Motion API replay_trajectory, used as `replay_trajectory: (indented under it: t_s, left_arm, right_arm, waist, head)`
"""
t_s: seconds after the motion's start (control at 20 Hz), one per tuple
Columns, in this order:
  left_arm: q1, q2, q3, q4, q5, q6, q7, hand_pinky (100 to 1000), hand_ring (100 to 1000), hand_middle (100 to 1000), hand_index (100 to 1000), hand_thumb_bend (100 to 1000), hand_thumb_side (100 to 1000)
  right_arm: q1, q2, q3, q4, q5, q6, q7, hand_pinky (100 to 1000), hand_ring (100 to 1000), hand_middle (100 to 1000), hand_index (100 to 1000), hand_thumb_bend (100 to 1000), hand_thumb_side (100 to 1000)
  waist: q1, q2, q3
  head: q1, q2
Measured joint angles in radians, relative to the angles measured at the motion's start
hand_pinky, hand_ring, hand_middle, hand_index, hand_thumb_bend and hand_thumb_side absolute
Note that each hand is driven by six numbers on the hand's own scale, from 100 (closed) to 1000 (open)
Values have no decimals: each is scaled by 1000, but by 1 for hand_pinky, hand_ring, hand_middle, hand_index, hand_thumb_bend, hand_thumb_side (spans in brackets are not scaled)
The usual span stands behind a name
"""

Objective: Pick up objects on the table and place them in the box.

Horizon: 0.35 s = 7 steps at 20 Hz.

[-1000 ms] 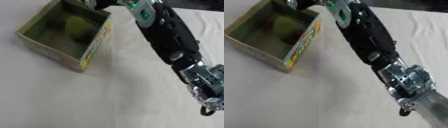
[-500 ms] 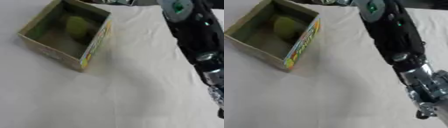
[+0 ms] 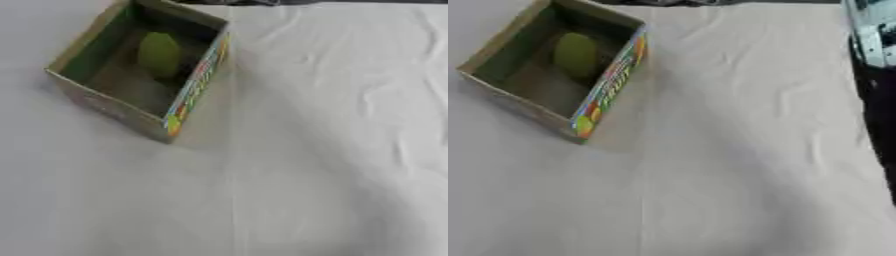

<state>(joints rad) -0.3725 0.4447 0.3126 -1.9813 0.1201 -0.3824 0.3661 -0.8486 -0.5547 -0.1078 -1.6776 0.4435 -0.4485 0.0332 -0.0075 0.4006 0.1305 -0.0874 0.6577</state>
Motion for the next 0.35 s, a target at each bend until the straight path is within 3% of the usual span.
replay_trajectory:
  t_s: [0.25, 0.35]
  left_arm:
    - [-24, -18, 7, 0, -2, 0, 21, 675, 623, 579, 728, 100, 587]
    - [-36, -25, 10, 0, -2, 1, 27, 675, 623, 580, 728, 100, 588]
  right_arm:
    - [125, 53, -59, -126, -77, -49, -78, 826, 835, 745, 829, 100, 181]
    - [166, 70, -65, -177, -109, -52, -110, 830, 836, 740, 825, 100, 238]
  waist:
    - [5, 1, 1]
    - [5, 4, 5]
  head:
    - [9, -11]
    - [11, -18]
